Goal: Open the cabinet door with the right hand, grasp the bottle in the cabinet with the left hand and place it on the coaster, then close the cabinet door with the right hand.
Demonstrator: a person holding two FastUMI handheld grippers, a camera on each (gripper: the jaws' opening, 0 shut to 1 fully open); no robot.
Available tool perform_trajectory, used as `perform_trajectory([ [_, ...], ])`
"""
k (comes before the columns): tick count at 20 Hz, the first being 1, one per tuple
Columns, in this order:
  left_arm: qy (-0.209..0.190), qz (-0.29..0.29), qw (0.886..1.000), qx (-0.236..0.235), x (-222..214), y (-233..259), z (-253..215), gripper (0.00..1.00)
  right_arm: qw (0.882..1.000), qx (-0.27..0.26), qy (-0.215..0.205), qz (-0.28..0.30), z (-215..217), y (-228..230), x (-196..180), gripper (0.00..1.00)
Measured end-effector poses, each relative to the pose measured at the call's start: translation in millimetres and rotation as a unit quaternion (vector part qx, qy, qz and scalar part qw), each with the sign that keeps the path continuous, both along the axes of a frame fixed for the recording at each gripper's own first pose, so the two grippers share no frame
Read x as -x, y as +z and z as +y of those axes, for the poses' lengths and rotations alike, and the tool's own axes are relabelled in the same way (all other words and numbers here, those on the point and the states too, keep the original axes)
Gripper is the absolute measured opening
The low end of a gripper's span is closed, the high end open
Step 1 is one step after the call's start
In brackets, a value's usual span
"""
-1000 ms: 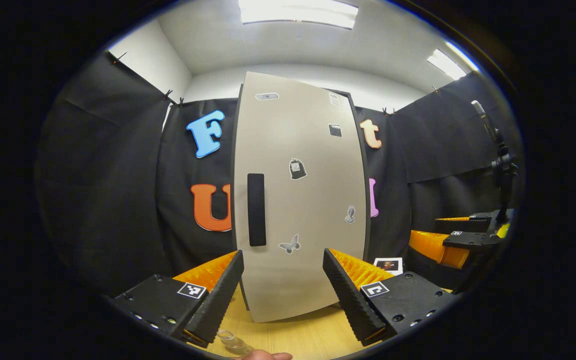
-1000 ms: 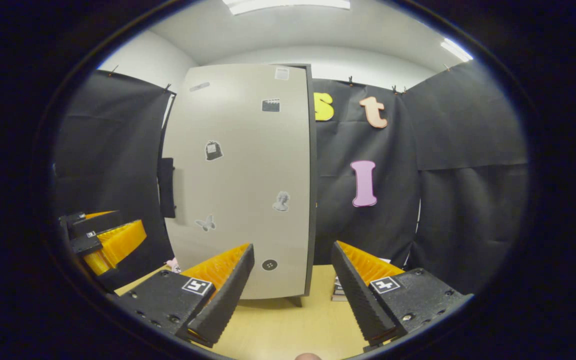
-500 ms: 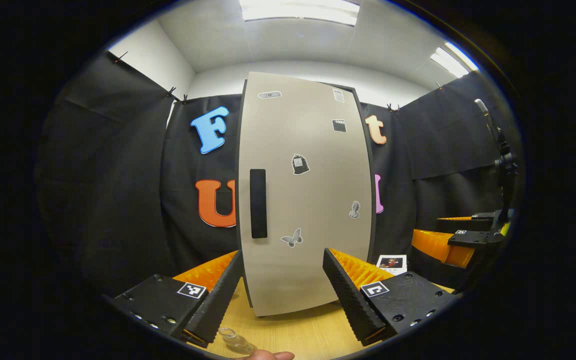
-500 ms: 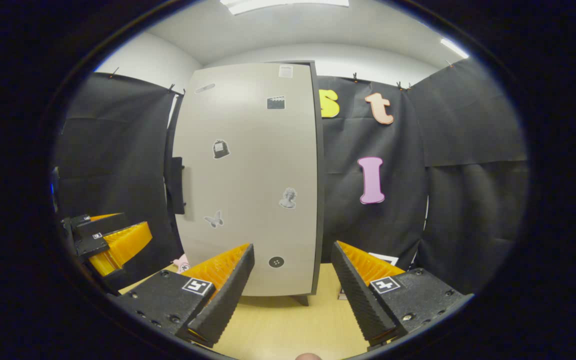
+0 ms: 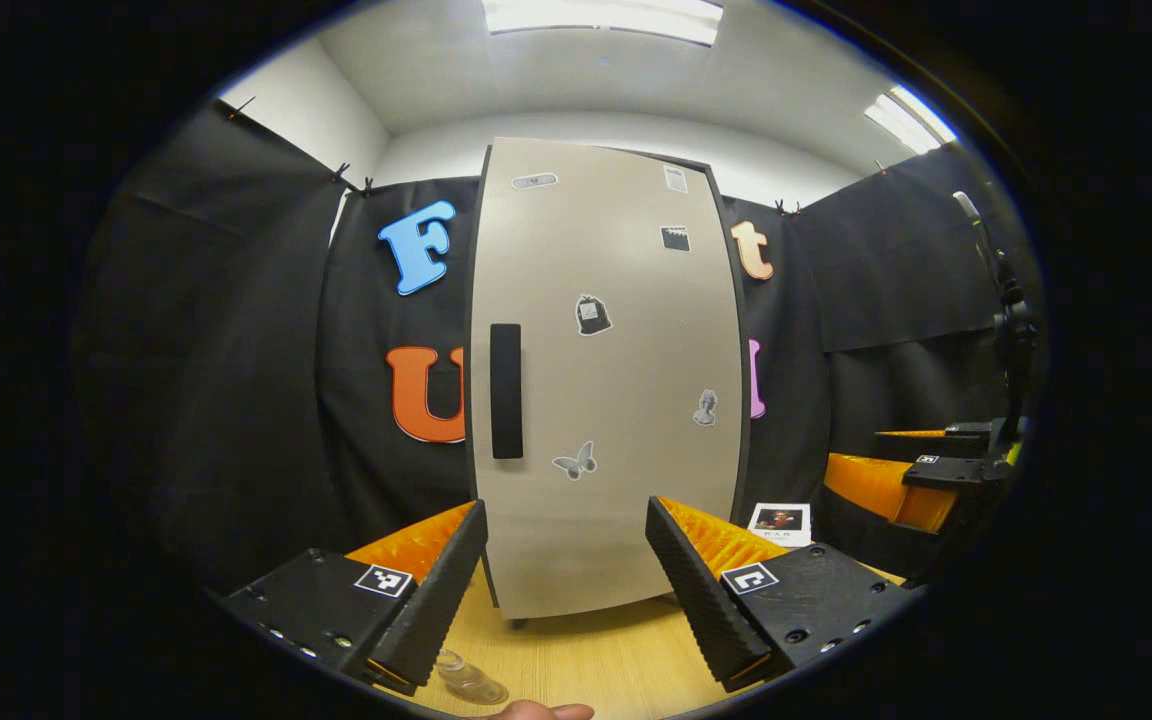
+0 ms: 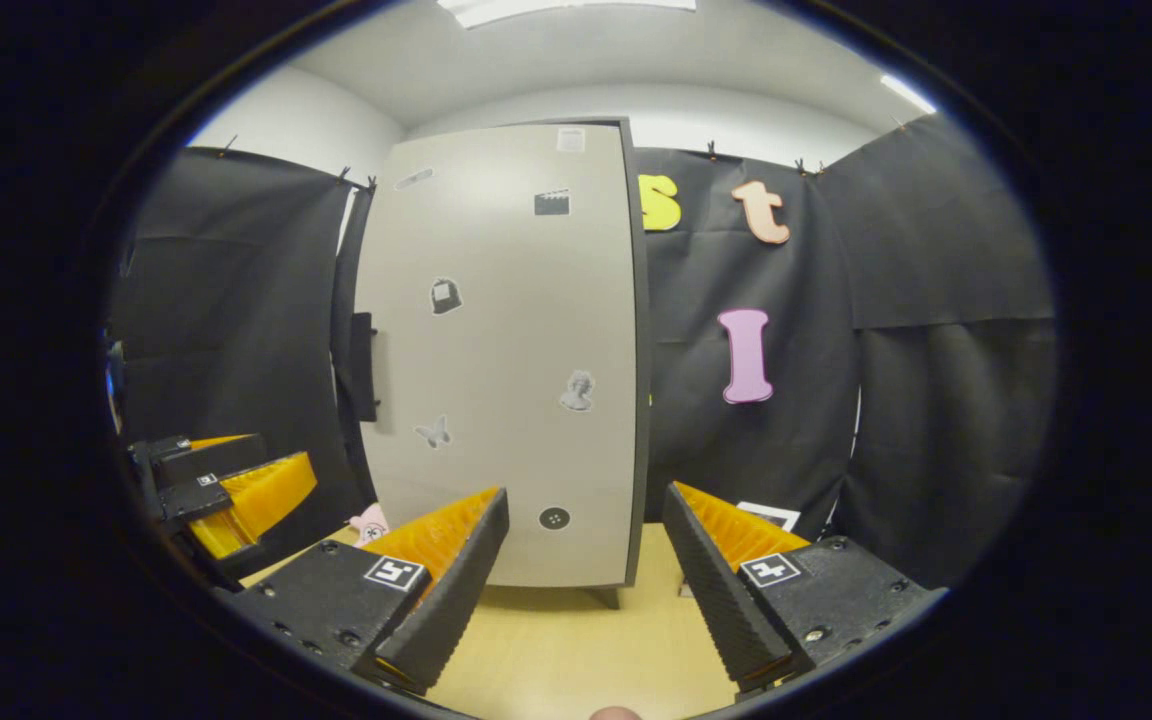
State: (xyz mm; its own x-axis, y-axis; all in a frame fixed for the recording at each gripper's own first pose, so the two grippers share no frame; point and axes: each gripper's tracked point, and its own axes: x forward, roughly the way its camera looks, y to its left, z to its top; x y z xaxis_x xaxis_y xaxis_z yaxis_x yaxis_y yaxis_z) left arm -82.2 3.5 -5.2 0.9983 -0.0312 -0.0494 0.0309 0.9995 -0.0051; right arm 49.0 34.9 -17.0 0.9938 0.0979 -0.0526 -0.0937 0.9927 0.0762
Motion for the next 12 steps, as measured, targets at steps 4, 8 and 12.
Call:
perform_trajectory([
  [4, 0.004, -0.002, 1.0, 0.0, 1.8, 1.6, 2.3, 0.96, 1.0, -0.001, 0.002, -0.001, 1.3, 1.0, 1.1, 0.96],
  [8, 0.008, 0.005, 1.0, -0.007, 2.8, -1.6, 4.5, 0.96, 1.0, -0.001, 0.0, 0.001, 1.3, -0.6, 1.7, 0.96],
  [12, 0.011, -0.001, 1.0, -0.006, 2.9, 2.0, 5.9, 0.96, 1.0, -0.002, 0.002, -0.002, 3.2, 1.3, 2.5, 0.96],
])
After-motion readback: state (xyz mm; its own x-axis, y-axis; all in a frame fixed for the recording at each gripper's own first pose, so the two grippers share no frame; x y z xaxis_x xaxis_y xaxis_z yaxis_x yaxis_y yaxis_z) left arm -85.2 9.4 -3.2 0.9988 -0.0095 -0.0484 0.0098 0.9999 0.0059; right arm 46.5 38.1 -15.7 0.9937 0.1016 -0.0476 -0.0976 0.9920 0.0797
